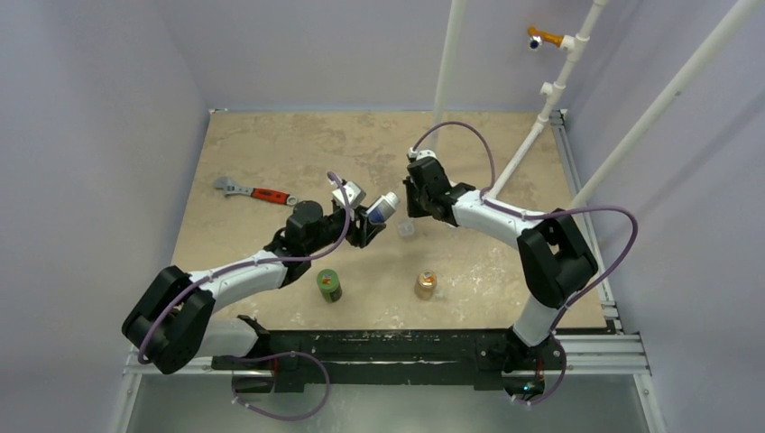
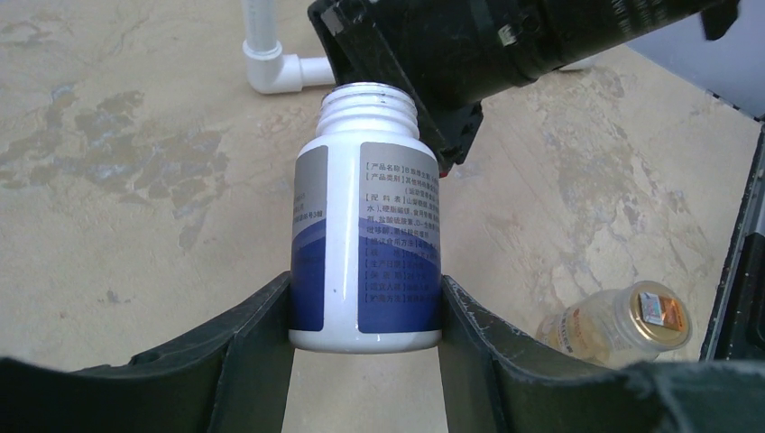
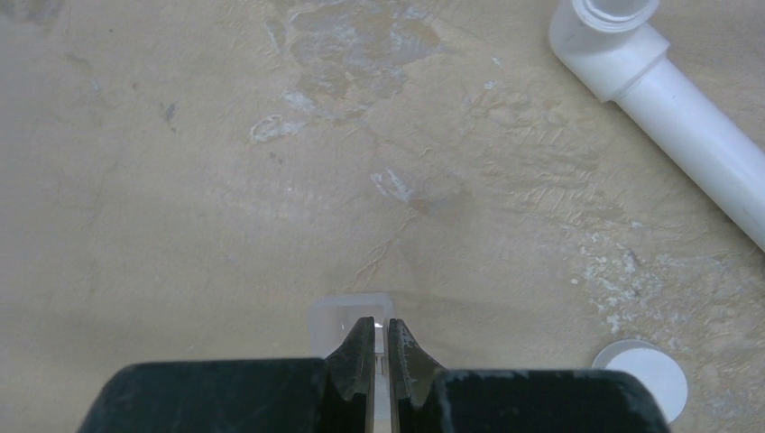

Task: Sort the pills into containers
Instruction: Pour the pill into the pill container.

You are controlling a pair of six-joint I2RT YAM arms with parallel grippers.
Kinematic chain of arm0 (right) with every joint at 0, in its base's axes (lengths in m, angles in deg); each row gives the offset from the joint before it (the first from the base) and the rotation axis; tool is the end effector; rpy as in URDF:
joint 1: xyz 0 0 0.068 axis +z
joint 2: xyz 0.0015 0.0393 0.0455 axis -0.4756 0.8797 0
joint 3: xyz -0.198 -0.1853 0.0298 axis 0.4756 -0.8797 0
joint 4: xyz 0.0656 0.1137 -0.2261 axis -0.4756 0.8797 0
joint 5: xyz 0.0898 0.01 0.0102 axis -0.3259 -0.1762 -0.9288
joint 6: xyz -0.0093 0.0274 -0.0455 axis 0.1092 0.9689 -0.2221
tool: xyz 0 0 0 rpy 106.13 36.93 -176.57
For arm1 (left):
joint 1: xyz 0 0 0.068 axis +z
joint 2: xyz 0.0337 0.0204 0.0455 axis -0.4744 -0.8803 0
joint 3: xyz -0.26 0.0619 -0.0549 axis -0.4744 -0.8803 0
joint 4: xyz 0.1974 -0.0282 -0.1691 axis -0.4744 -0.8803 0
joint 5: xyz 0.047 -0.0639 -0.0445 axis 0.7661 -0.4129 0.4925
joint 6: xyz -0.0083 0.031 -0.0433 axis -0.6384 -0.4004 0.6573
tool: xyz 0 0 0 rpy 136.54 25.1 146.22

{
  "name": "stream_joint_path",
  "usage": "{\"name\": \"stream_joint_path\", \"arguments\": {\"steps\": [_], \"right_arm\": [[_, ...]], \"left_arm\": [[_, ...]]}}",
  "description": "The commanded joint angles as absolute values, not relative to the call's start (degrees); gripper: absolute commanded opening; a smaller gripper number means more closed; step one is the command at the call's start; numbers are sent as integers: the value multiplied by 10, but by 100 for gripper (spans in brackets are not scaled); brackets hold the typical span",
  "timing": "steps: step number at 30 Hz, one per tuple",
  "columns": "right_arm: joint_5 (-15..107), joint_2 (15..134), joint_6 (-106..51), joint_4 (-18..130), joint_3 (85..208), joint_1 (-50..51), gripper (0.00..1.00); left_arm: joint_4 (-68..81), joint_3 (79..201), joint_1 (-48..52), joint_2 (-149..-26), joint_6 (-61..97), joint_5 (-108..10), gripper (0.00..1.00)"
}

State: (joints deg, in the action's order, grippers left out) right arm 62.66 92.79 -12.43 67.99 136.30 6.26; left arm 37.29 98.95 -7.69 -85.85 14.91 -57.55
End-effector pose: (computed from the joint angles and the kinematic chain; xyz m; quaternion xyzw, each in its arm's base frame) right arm 0.3117 0.2083 0.2082 -0.0727 0.9224 0.1081 0.3636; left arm 0.2154 -0.1691 0.2258 0.2713 0.7145 -0.3424 0.5465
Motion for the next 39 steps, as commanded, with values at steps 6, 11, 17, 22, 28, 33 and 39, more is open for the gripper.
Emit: {"name": "stream_joint_path", "arguments": {"steps": [6, 11, 17, 22, 28, 33, 39], "right_arm": [[599, 884, -137, 661, 1344, 87, 0], [589, 883, -135, 659, 1340, 95, 0], [568, 888, -137, 655, 1344, 98, 0], [568, 899, -139, 659, 1355, 100, 0], [581, 906, -138, 672, 1365, 100, 0], [585, 896, -135, 671, 1359, 100, 0], [586, 895, -121, 666, 1347, 100, 0]], "left_arm": [[525, 896, -74, -872, 214, -533, 0], [558, 857, -74, -879, 210, -521, 0], [555, 836, -73, -875, 182, -531, 0], [547, 840, -66, -882, 161, -533, 0], [554, 865, -60, -925, 158, -585, 0], [526, 895, -56, -941, 157, -621, 0], [481, 929, -53, -960, 144, -648, 0]]}}
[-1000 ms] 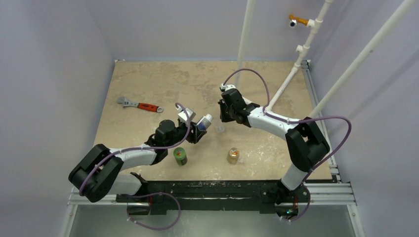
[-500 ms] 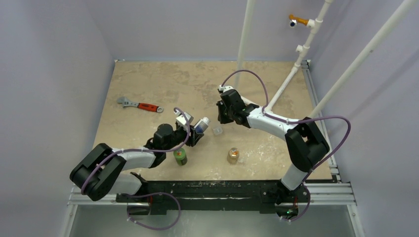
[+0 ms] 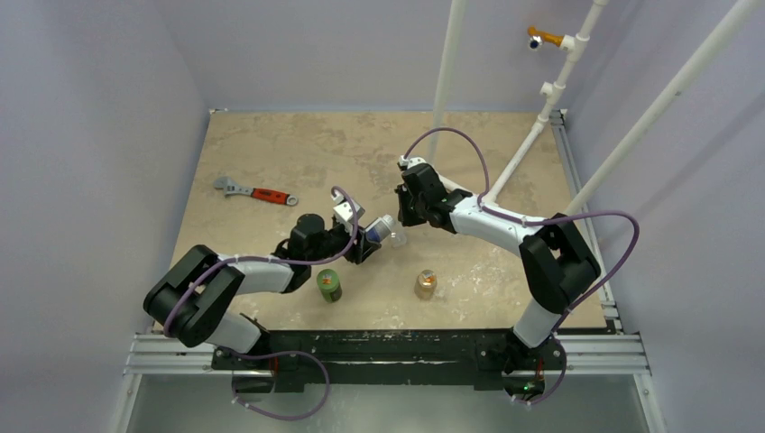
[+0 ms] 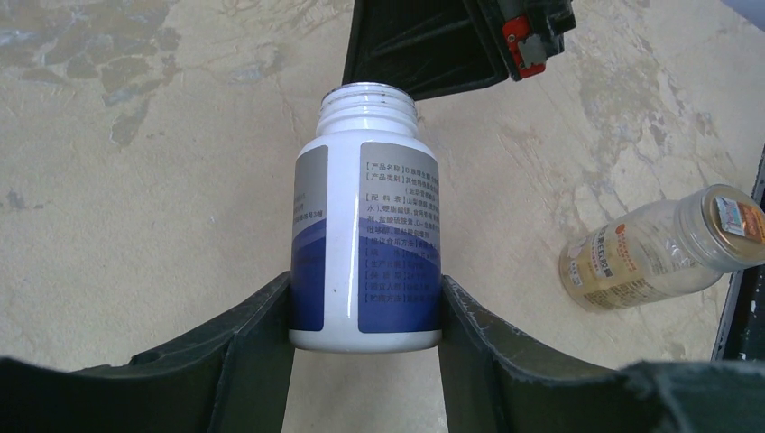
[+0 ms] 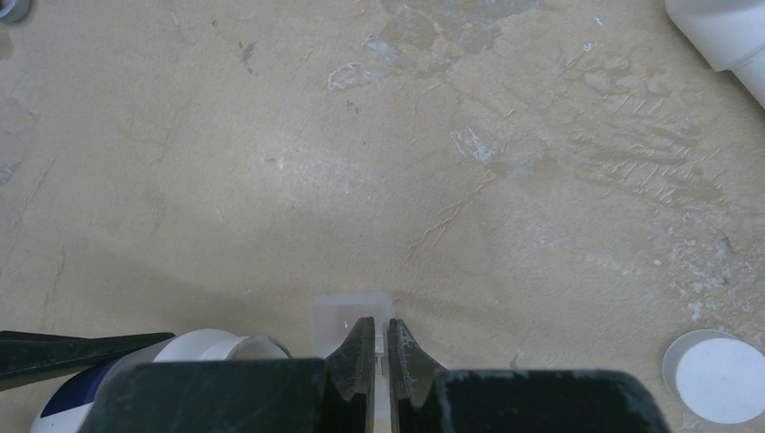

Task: Sort the pills into containers
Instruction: Pour the pill into the pill container.

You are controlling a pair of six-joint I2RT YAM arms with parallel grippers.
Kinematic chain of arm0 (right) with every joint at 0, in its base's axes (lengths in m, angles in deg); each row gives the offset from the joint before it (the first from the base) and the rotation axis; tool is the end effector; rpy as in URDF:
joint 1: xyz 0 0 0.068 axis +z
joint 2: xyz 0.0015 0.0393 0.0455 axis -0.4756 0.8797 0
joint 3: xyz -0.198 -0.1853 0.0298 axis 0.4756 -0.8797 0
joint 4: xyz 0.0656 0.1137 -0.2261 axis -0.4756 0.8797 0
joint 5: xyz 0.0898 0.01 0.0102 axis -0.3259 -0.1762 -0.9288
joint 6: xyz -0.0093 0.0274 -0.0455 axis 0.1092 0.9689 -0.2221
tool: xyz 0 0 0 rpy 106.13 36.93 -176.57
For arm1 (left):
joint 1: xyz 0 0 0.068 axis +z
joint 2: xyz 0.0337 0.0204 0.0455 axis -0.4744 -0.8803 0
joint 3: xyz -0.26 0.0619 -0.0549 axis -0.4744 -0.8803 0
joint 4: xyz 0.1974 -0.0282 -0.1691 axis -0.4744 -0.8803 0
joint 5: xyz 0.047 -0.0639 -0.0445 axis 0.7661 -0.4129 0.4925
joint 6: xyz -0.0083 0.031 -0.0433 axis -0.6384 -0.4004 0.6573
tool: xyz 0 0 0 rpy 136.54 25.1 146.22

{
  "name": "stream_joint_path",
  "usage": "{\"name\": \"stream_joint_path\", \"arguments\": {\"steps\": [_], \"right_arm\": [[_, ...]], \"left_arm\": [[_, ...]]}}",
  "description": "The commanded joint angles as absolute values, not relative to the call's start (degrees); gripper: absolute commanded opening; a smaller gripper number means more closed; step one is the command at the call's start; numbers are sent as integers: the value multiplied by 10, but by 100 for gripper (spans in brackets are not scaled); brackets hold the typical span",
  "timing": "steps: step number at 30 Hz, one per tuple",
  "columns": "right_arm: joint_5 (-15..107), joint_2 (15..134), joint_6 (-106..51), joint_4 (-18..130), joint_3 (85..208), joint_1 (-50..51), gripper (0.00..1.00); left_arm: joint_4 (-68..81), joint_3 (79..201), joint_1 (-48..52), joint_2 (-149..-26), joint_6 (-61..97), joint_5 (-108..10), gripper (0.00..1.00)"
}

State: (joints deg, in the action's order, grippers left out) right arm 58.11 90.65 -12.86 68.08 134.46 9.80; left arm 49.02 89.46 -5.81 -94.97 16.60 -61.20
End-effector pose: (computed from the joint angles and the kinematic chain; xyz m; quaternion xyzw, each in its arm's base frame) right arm 0.2896 0.2239 0.2109 -0.1194 0.9188 0.1512 0.3445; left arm 0.2087 -0.1563 0.1579 0.2674 0.7521 -0.3511 0.4895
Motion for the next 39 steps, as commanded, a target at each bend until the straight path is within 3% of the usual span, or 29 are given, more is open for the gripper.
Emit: {"name": "stream_joint_path", "arguments": {"steps": [1, 39], "right_arm": [[589, 896, -119, 666, 1347, 99, 0], [560, 895, -92, 651, 1323, 78, 0]], "left_arm": [[469, 935, -53, -963, 139, -651, 0], [266, 1058, -7, -1042, 139, -745, 0]]}}
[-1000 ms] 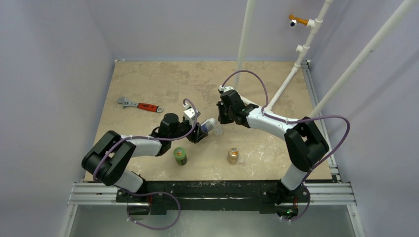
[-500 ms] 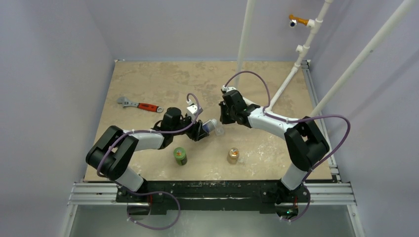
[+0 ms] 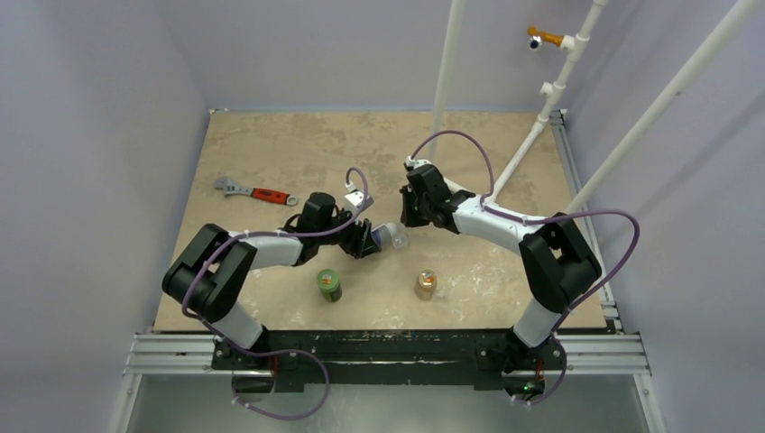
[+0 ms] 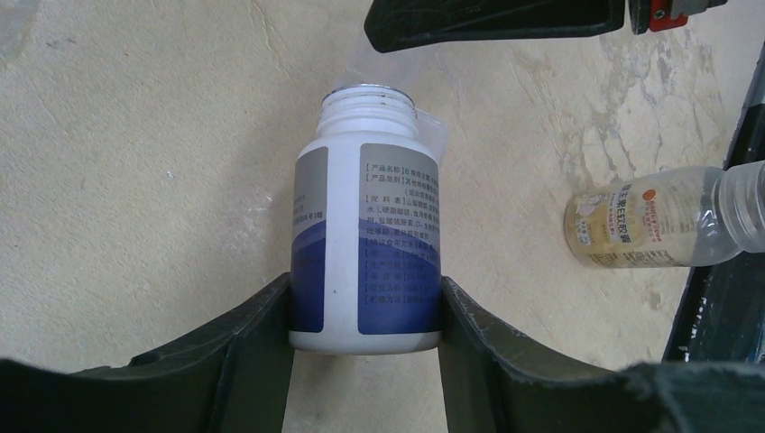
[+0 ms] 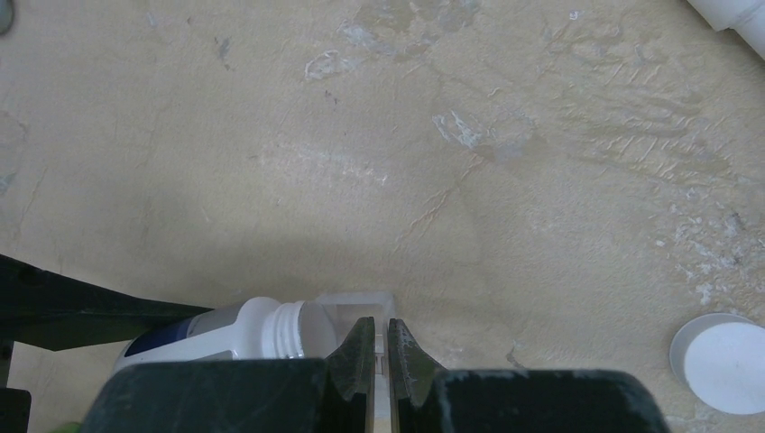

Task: Sort the pills into containers
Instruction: Pour the pill into the pill container.

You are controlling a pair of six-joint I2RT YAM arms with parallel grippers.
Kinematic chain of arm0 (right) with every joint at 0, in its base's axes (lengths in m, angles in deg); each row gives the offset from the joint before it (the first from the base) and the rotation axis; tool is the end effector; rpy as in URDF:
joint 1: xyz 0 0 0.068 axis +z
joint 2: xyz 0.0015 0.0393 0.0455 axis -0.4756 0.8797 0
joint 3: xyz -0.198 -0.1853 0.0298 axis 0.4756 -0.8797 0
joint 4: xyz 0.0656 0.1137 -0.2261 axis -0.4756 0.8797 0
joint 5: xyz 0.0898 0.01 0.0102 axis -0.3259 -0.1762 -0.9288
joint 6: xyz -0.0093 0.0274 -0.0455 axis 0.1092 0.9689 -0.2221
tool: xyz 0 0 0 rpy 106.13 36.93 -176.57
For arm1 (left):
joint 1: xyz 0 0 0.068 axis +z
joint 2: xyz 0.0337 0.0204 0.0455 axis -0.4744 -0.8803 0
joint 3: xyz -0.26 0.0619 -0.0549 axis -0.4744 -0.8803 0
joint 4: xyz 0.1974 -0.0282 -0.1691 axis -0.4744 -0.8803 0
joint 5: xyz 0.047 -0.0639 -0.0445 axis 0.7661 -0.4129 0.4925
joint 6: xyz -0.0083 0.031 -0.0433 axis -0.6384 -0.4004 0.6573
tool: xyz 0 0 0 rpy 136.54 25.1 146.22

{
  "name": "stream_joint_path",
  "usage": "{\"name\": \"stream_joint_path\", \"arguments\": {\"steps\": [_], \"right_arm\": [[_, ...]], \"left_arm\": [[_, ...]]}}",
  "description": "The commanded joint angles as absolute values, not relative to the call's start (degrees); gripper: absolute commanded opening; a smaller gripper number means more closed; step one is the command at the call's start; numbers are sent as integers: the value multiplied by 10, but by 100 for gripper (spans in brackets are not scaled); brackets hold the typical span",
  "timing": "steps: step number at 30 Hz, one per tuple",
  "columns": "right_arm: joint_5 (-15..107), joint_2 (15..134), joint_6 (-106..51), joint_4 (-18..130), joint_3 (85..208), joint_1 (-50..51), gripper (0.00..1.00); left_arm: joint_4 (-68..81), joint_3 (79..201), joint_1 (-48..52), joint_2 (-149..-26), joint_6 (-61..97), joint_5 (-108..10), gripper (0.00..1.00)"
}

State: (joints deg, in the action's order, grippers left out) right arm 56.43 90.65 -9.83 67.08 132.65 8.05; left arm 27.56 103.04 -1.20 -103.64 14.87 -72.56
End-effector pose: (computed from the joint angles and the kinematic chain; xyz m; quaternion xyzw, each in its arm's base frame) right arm 0.2926 0.2135 0.2023 -0.0869 0.9255 0.1635 0.3305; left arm 0.2518 -0.1640 0.1487 0.2826 0.8096 -0.3746 0.3527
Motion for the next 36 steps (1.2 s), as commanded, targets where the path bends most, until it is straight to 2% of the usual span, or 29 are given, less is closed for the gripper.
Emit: {"name": "stream_joint_path", "arguments": {"steps": [1, 36], "right_arm": [[560, 895, -93, 650, 1323, 78, 0], [552, 898, -91, 650, 1323, 72, 0]], "left_arm": [[259, 1061, -7, -1044, 138, -745, 0], [47, 1193, 0, -1095, 139, -764, 0]]}}
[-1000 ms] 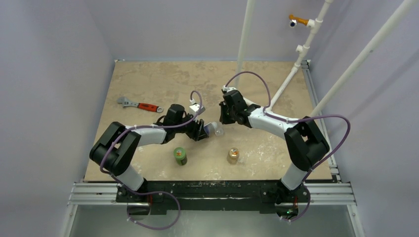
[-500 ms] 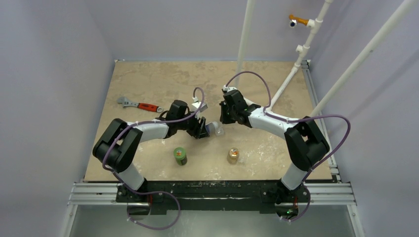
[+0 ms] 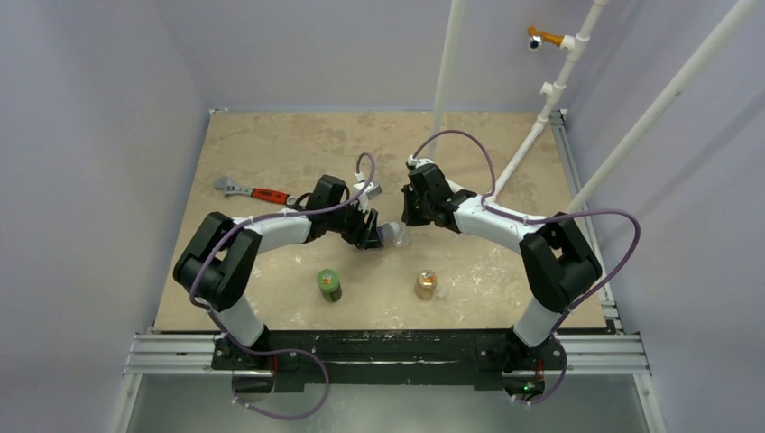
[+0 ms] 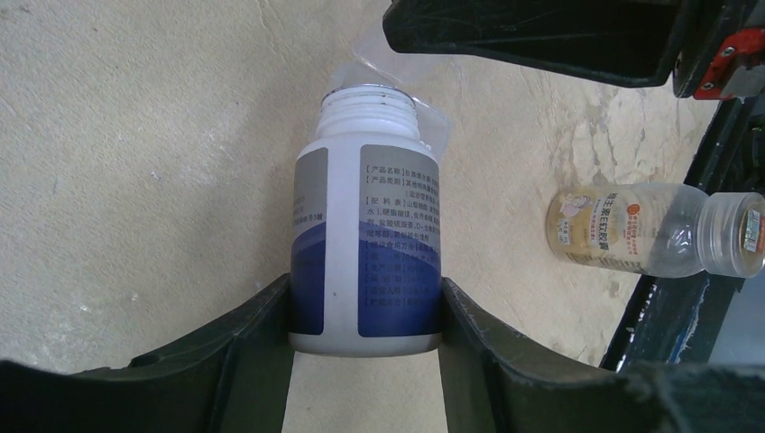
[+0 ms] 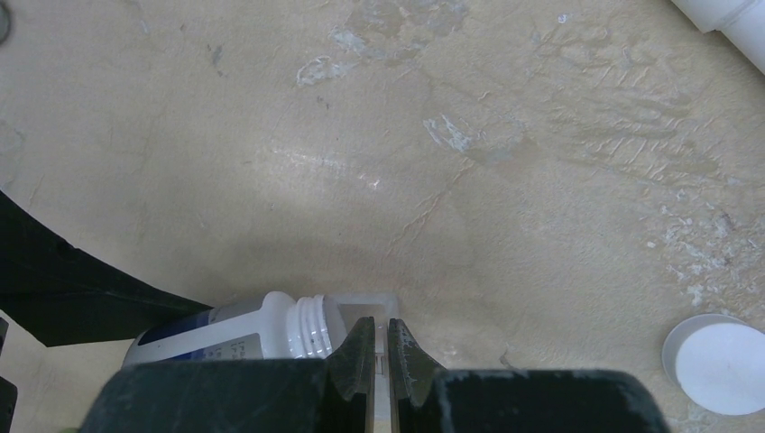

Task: Sort the pills into containers
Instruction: Pour the pill into the pill container.

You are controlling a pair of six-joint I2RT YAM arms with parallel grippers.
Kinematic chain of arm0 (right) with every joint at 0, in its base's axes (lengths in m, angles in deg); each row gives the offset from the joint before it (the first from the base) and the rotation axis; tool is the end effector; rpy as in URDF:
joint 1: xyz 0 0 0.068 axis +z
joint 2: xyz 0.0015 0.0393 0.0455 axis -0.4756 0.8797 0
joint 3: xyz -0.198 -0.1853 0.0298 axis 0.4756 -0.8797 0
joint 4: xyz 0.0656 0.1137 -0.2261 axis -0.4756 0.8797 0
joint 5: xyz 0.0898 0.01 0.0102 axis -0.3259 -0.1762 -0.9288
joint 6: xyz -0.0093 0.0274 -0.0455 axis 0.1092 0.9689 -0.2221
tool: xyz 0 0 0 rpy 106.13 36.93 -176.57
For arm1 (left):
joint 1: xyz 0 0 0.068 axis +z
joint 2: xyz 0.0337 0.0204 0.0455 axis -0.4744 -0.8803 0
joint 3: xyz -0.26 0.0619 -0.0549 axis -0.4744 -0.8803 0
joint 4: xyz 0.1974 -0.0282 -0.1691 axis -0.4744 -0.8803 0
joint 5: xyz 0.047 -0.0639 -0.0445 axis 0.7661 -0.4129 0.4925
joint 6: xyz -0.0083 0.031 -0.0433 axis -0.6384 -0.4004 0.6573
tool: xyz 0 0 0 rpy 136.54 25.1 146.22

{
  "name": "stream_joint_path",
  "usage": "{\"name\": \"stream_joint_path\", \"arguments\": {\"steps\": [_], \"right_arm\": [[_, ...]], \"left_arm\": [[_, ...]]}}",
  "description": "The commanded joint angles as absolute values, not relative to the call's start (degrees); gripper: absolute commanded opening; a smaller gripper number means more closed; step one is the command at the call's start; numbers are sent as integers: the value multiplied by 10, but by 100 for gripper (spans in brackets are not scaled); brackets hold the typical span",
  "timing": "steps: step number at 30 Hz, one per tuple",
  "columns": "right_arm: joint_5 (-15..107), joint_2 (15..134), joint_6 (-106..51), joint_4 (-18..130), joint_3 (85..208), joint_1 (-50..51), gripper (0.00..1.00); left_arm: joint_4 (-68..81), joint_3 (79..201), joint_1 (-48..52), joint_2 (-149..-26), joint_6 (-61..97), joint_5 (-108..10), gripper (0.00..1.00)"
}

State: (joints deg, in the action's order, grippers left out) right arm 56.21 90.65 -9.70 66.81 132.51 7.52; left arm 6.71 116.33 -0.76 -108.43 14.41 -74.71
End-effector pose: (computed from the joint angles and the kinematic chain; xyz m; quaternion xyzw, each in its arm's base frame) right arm 0.2944 0.2108 0.2019 -0.0823 0.9255 0.1644 0.3311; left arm 0.2791 -0.1778 0.1597 0.2705 0.8516 -0.3691 0.2556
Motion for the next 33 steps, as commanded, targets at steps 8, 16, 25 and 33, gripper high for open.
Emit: {"name": "stream_joint_path", "arguments": {"steps": [8, 16, 25, 33], "right_arm": [[546, 898, -91, 650, 1322, 70, 0], [541, 898, -90, 648, 1322, 70, 0], [540, 901, -90, 649, 1323, 69, 0], [540, 900, -91, 649, 1323, 69, 0]], "left_arm": [[-13, 1225, 9, -1110, 150, -785, 0], [-21, 1239, 22, -1125, 172, -807, 0], [-47, 1256, 26, -1141, 178, -823, 0], [-78, 1277, 29, -1149, 183, -829, 0]]}}
